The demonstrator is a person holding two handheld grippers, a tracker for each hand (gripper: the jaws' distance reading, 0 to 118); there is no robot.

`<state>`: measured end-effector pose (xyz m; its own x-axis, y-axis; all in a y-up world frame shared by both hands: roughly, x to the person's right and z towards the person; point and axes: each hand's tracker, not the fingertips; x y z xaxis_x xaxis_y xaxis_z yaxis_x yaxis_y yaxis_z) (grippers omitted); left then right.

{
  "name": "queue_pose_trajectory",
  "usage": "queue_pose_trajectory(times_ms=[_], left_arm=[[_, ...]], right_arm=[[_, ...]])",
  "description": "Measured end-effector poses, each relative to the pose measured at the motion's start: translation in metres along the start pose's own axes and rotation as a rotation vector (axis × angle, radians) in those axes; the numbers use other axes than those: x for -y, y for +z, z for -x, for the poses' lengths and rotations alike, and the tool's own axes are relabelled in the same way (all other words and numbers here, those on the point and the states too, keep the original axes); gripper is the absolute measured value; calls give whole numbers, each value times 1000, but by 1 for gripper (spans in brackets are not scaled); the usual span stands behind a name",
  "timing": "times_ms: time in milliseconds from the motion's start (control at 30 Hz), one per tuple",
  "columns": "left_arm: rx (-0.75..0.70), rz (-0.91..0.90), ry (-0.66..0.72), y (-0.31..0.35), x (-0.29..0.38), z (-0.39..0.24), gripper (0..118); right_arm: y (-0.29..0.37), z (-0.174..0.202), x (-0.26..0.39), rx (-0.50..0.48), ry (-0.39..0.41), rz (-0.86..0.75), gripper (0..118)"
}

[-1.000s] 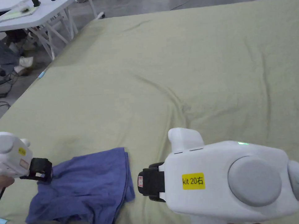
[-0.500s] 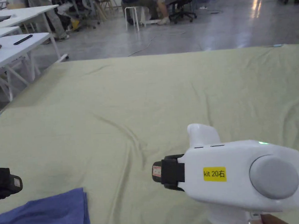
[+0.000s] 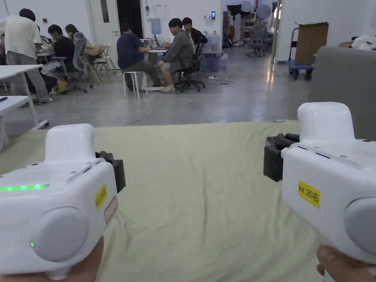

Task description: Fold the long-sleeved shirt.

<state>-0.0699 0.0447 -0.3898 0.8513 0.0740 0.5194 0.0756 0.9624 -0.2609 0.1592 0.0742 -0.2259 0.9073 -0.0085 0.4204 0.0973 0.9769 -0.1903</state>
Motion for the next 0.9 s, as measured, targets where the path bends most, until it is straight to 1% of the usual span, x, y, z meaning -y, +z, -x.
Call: queue_pose_trajectory(times_ms=[67, 167, 200, 233, 267, 300, 333, 367, 400, 433, 467, 500, 533, 567, 633, 733, 800, 900], left_arm=[[-30, 18, -13, 15, 9, -6, 0], [-38, -8, -3, 39, 12, -11, 0], [-32, -12, 2, 45, 12, -11, 0], [-26, -18, 3, 51, 8, -16, 8], [-32, -38, -4, 59, 6, -16, 55], [-53, -114, 9, 65, 3, -18, 103], [-42, -108, 6, 67, 3, -20, 116], [16, -272, -23, 72, -5, -25, 114], [-13, -194, -40, 70, -3, -28, 118], [-17, -169, -38, 69, -3, -31, 118], [10, -214, -63, 68, -5, -35, 118], [-8, -173, -43, 81, -10, -37, 118], [-2, -163, -38, 80, -9, -39, 118], [15, -155, -32, 78, -7, -40, 118], [42, -131, -32, 83, -8, -40, 118], [41, -114, -37, 76, -4, -45, 118], [45, -98, -37, 83, -7, -45, 118], [44, -100, -48, 90, -10, -47, 118]], right_arm=[[19, -4, 1, -10, -1, -4, 0], [42, -9, 3, -21, -48, -23, 0], [46, -13, 3, -22, -63, -25, 5], [49, -14, 2, -30, -76, -30, 31], [52, -17, 2, -37, -101, -46, 91], [53, -19, 1, -40, -110, -42, 118], [59, -23, 0, -40, -140, -169, 116], [59, -21, -3, -48, -107, -107, 118], [60, -20, -6, -23, -113, -96, 118], [61, -20, -7, -23, -120, -98, 118], [69, -29, -9, -33, -131, -98, 118], [71, -31, -9, -62, -149, -88, 118], [72, -32, -10, -79, -161, -74, 118], [73, -31, -10, -77, -167, -56, 118], [71, -23, -9, -63, -150, -23, 118], [73, -13, -5, -36, -82, -15, 118], [75, -7, -2, -18, -44, -25, 118], [75, -1, 0, -15, -23, -17, 118]])
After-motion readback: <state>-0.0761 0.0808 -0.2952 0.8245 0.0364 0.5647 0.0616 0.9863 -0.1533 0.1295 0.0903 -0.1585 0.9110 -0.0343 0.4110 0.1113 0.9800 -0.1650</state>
